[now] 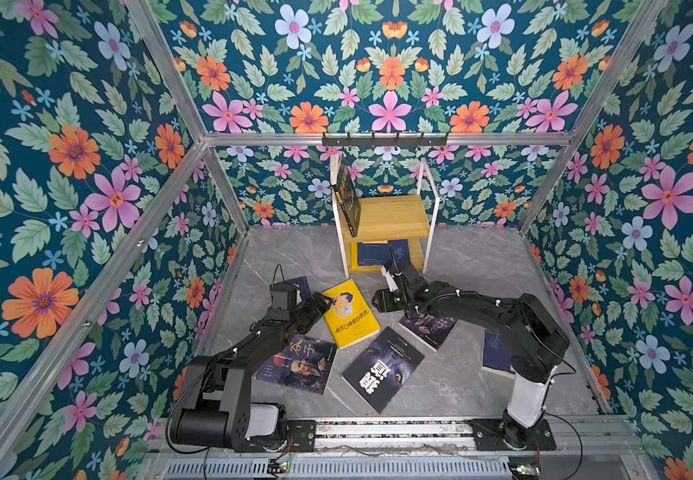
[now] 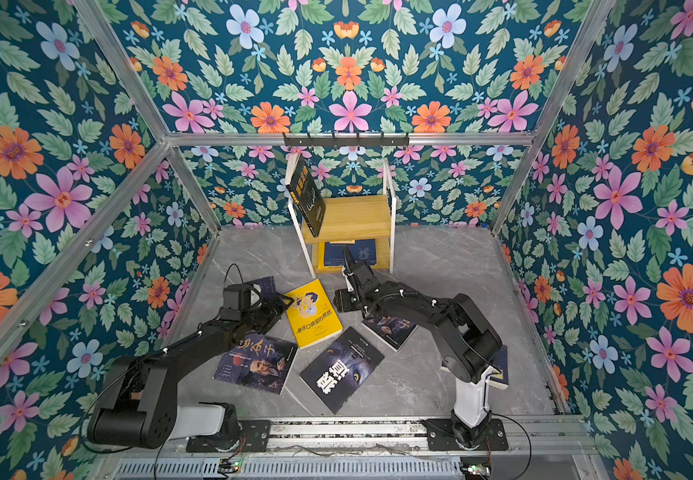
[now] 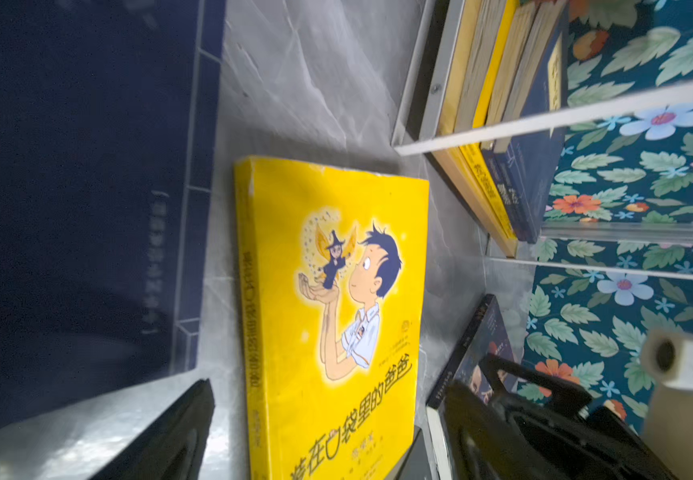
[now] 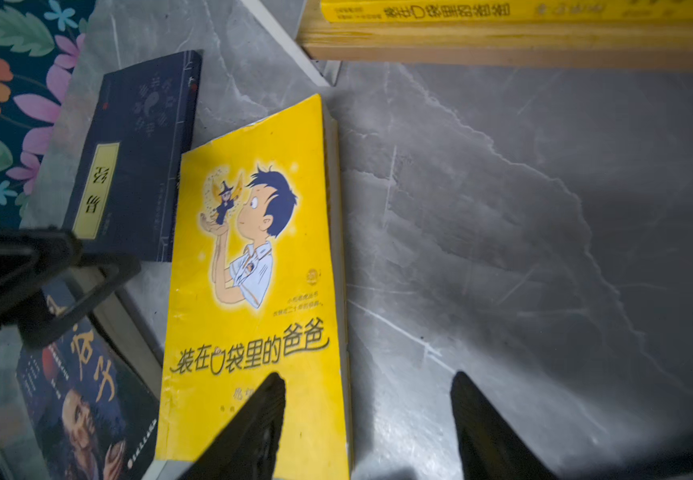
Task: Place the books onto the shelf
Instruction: 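Lower the right gripper onto the yellow cartoon book's edge and grasp it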
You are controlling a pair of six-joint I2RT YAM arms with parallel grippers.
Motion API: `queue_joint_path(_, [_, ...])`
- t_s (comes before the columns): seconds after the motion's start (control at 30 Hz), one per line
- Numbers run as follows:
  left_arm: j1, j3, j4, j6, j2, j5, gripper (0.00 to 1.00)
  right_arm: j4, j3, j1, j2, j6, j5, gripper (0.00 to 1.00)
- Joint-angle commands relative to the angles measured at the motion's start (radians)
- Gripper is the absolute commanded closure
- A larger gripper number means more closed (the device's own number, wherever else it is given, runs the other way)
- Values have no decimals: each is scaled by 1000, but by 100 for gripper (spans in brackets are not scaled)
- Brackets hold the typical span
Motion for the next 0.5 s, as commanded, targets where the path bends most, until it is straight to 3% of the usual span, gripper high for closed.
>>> queue_joint_path(0.0, [-12, -1, 18, -36, 15, -19, 13, 71, 15, 1, 36, 100, -9, 37])
queue_joint_path(0.47, [-55, -7, 31, -105, 110, -63, 21, 126, 34, 2, 164, 162, -99, 41])
